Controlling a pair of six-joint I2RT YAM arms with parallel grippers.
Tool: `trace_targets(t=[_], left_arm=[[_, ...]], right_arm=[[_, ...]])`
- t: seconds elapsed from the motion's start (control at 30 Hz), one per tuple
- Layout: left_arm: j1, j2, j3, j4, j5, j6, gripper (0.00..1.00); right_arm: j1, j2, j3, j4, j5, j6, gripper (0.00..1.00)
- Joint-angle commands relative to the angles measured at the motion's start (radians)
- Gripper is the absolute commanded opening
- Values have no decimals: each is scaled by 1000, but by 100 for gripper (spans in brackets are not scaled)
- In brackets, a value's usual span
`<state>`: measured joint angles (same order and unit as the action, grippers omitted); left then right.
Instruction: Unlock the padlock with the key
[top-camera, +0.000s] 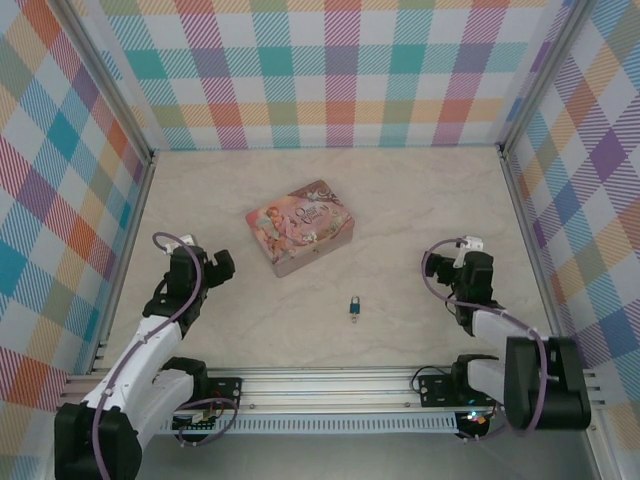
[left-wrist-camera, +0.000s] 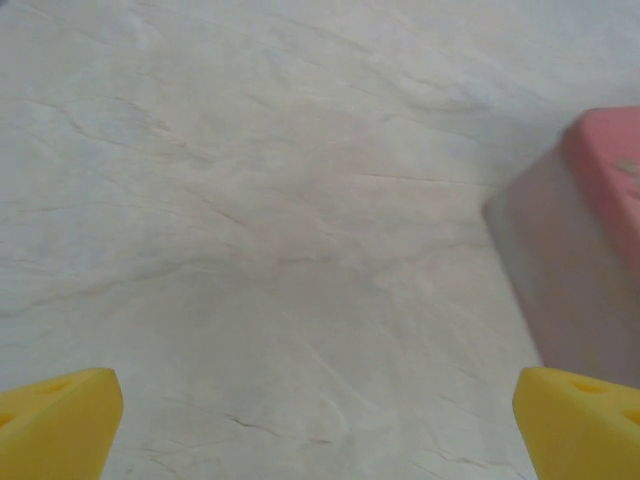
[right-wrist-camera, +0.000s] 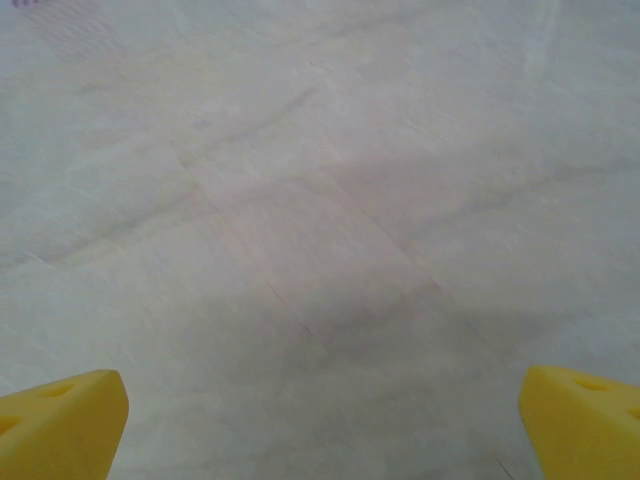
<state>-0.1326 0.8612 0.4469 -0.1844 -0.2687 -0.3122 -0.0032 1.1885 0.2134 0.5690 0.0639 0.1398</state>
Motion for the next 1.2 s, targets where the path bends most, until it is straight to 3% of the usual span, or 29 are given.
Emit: trace_targets(t=[0.0, 0.2, 0.4, 0.67, 0.77, 0.9, 1.07, 1.17], left_arm=[[33, 47, 3, 130, -54, 70, 100], [44, 159, -107, 435, -40, 200, 100], [69, 286, -100, 563, 112, 291, 100], [73, 471, -99, 897, 228, 378, 100], [80, 526, -76, 930, 270, 367, 100], [81, 710, -125, 1208, 281, 358, 100], [90, 706, -21, 984, 268, 341, 100], [93, 712, -30, 1013, 261, 337, 100]], right_arm=[[-9, 90, 29, 322, -97, -87, 100], [-20, 370, 26, 631, -116, -97, 100], [-33, 343, 188, 272, -135, -96, 100], [-32, 347, 180, 296, -140, -95, 100], [-32, 346, 180, 294, -140, -96, 100], [-32, 346, 179, 294, -140, -97, 100], [-32, 347, 181, 292, -139, -97, 100], [-32, 347, 181, 292, -138, -97, 100]])
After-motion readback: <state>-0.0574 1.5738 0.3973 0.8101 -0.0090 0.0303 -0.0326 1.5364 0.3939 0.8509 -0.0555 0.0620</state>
